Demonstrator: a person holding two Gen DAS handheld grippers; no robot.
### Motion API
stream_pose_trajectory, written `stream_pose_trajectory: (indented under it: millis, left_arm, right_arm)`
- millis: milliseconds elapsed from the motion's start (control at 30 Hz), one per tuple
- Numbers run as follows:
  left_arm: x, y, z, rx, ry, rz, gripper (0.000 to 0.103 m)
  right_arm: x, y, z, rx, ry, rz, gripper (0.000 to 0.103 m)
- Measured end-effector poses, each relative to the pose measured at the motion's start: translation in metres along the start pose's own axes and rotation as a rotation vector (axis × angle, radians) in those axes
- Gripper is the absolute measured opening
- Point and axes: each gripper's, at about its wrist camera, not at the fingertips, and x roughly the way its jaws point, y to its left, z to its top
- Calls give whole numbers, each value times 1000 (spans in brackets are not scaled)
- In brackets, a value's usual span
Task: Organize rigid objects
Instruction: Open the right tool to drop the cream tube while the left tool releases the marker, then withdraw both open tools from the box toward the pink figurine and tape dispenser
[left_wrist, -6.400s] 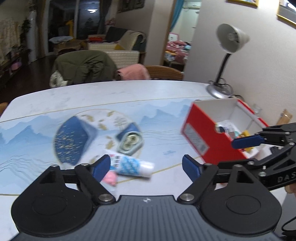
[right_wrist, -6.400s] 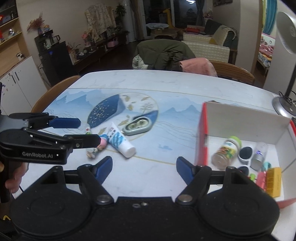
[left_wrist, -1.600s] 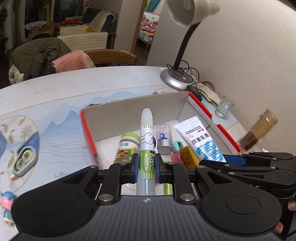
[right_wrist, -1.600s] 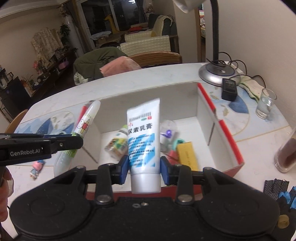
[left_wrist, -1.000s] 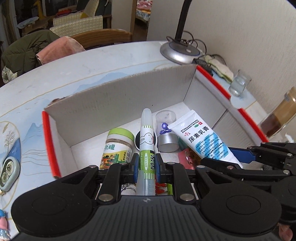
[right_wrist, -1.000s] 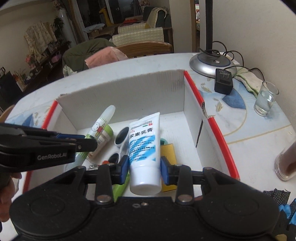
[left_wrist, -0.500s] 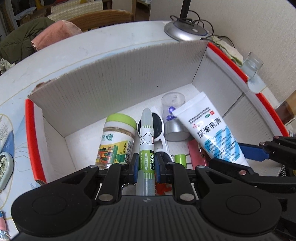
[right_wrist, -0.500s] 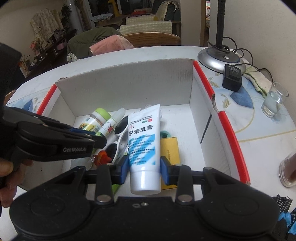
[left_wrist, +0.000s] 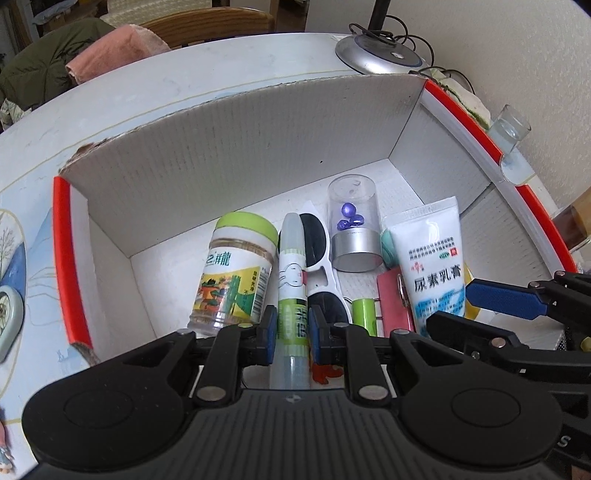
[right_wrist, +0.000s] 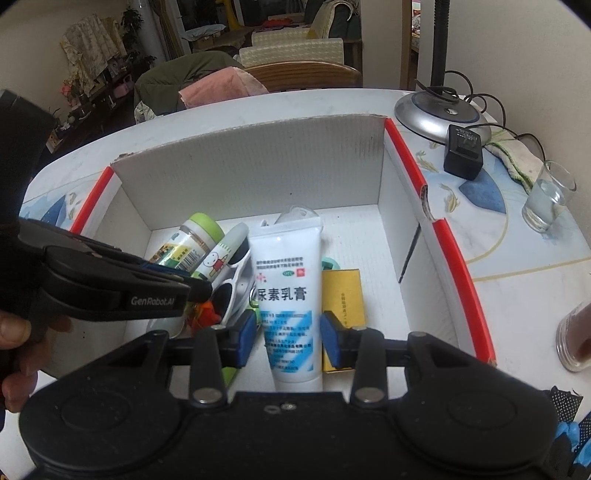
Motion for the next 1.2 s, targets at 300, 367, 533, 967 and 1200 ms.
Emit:
stream_pose_trajectory:
  millis: [300, 367, 533, 967, 1200]
  left_arm:
    - [-25, 4, -9, -2, -61, -60, 18]
    - [-33, 5, -11, 1, -77, -75, 18]
    - [-55, 10, -20, 6, -125, -100, 18]
    - [-108, 40, -52, -4, -230, -113, 18]
    - [-135, 61, -71, 7, -281, -108, 18]
  right_arm:
    - [-13, 5, 0, 12, -15, 1, 46]
    - [-17, 8, 0, 9, -20, 0, 46]
    - [-28, 17, -1, 5, -41, 3, 47]
    - [-62, 51, -7, -1, -122, 11, 66]
    - [-73, 79, -11, -2, -143, 18, 74]
